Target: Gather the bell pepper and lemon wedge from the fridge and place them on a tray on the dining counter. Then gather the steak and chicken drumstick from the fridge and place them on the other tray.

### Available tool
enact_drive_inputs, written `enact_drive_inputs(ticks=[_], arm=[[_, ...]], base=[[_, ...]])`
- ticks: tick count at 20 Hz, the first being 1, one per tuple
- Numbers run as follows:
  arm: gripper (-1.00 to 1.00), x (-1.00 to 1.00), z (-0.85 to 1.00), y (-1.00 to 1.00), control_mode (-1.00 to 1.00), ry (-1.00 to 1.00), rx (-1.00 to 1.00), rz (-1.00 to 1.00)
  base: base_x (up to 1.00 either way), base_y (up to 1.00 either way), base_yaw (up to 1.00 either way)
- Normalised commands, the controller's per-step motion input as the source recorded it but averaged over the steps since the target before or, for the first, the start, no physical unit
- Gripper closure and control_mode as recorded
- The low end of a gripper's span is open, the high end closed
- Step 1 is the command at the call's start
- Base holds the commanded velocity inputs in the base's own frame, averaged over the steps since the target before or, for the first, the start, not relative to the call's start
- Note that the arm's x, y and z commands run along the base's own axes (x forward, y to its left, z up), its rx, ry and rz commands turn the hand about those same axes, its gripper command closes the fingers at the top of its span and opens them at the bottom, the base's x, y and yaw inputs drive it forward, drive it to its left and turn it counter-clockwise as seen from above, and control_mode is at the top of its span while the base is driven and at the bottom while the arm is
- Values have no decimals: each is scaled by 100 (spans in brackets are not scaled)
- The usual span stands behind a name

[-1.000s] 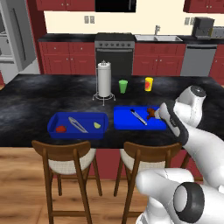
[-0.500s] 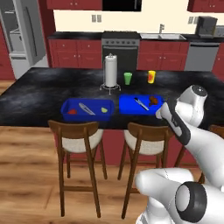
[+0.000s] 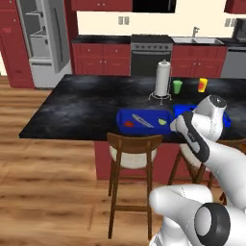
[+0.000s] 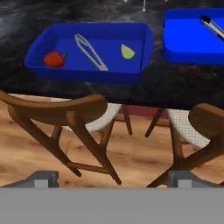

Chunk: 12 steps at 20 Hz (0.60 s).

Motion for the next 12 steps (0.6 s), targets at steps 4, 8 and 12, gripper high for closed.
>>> enact_drive_inputs(ticks=[4,8,12], arm=[[-100,0,0,0,100,0,0,0],[-100,0,0,0,100,0,0,0],[-100,0,0,0,100,0,0,0]], base=[[77,100,-2],[74,100,-1],[72,100,-1]])
